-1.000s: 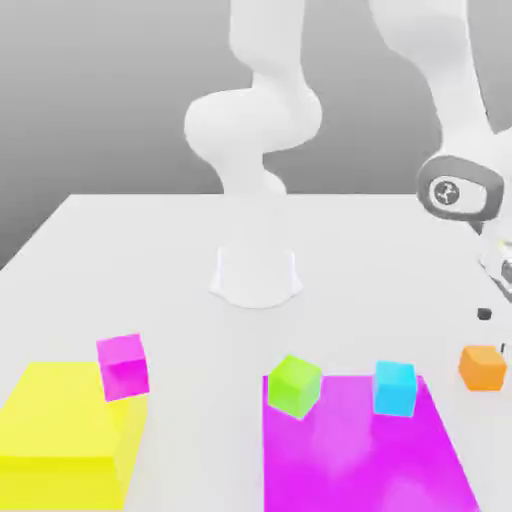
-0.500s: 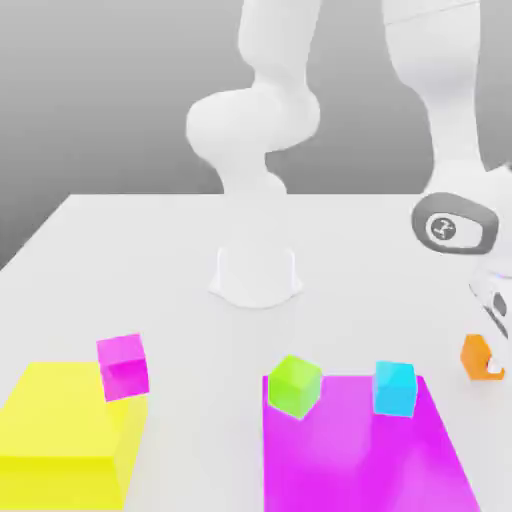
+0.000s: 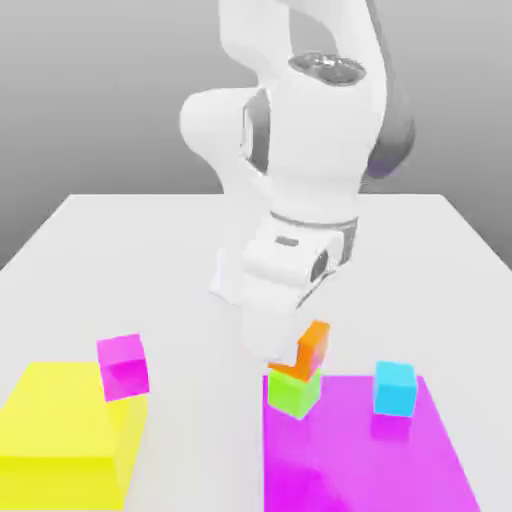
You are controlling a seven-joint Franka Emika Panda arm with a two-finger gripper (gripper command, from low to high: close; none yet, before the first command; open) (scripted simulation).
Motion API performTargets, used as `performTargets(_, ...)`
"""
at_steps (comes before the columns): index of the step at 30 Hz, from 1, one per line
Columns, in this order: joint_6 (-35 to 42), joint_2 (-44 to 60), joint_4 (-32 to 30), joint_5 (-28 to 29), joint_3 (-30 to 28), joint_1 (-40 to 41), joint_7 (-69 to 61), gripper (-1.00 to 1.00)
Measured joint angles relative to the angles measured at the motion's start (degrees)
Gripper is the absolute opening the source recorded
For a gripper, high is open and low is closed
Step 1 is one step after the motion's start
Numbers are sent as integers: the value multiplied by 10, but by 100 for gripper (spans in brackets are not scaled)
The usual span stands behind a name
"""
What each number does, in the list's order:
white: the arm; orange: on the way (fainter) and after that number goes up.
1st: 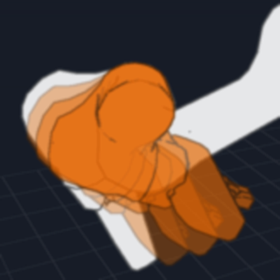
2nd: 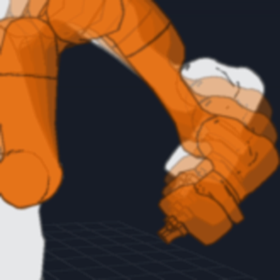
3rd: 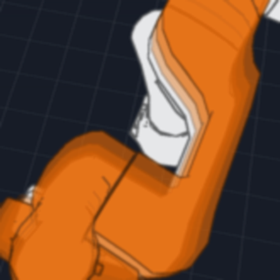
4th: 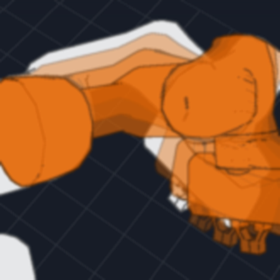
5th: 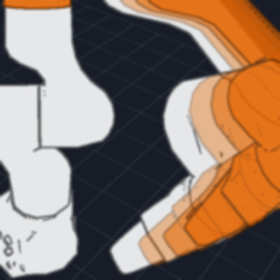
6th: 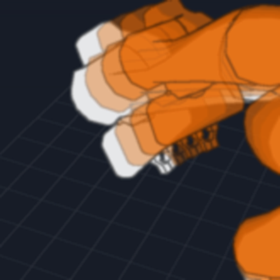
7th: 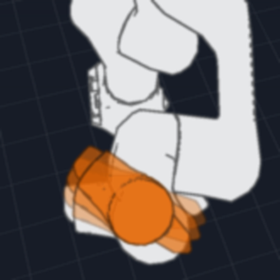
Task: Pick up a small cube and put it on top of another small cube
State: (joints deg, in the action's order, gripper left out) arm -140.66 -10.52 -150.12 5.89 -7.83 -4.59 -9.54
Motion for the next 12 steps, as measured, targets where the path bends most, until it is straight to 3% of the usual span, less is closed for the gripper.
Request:
performTargets(5,38,-40,-7,5,-92,84,-65,-100)
performTargets(9,-37,18,-27,-13,-116,92,-92,-100)
performTargets(10,-49,28,-30,-16,-117,92,-94,100)
performTargets(12,-49,28,-30,-16,-117,92,-94,100)
